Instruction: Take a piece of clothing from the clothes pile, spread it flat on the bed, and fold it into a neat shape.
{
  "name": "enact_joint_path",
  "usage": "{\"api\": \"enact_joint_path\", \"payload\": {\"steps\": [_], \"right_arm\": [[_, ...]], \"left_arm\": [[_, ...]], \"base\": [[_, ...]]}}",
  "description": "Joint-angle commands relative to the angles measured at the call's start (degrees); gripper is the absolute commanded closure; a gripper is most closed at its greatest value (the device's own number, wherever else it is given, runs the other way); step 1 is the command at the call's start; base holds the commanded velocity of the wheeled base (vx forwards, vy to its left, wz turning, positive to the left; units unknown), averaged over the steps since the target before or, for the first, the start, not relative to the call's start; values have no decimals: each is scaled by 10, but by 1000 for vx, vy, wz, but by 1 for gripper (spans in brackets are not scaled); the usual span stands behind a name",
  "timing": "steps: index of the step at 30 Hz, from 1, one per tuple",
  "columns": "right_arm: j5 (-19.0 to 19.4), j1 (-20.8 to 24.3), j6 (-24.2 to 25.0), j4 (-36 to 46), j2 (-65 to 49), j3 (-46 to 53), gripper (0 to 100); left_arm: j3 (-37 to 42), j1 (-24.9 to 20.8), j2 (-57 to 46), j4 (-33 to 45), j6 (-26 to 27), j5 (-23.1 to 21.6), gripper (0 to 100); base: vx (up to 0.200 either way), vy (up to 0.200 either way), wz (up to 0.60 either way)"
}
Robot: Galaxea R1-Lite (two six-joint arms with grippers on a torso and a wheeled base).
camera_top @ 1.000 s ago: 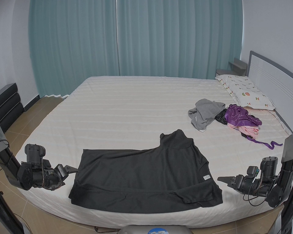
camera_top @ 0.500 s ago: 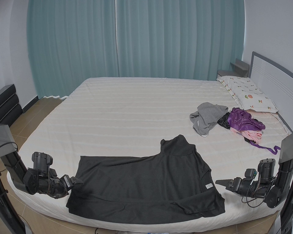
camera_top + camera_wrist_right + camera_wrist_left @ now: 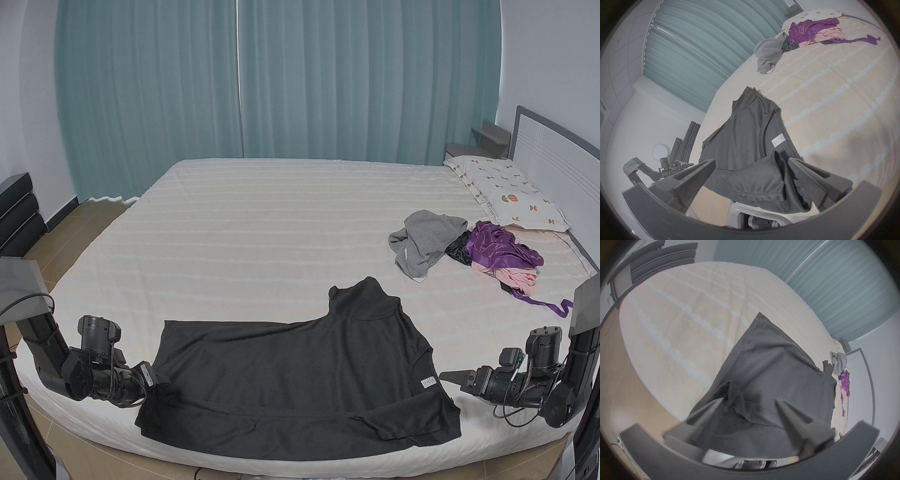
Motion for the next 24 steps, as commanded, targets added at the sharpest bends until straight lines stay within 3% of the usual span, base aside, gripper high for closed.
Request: {"api": "enact_joint_path", "payload": {"steps": [1,19,24], "right_arm": [[-1,6,-1,-1,6,10,0],[-1,2,0,-6,6,10,0],[-1,3,-1,-6,6,10,0]], "left_arm": [[8,0,36,-33,8,9,100],[57,32,-58,-46,19,10,100],[59,38,-50,-49,30,-9,100]], "base": [[0,0,0],[0,0,0],[0,0,0]]}}
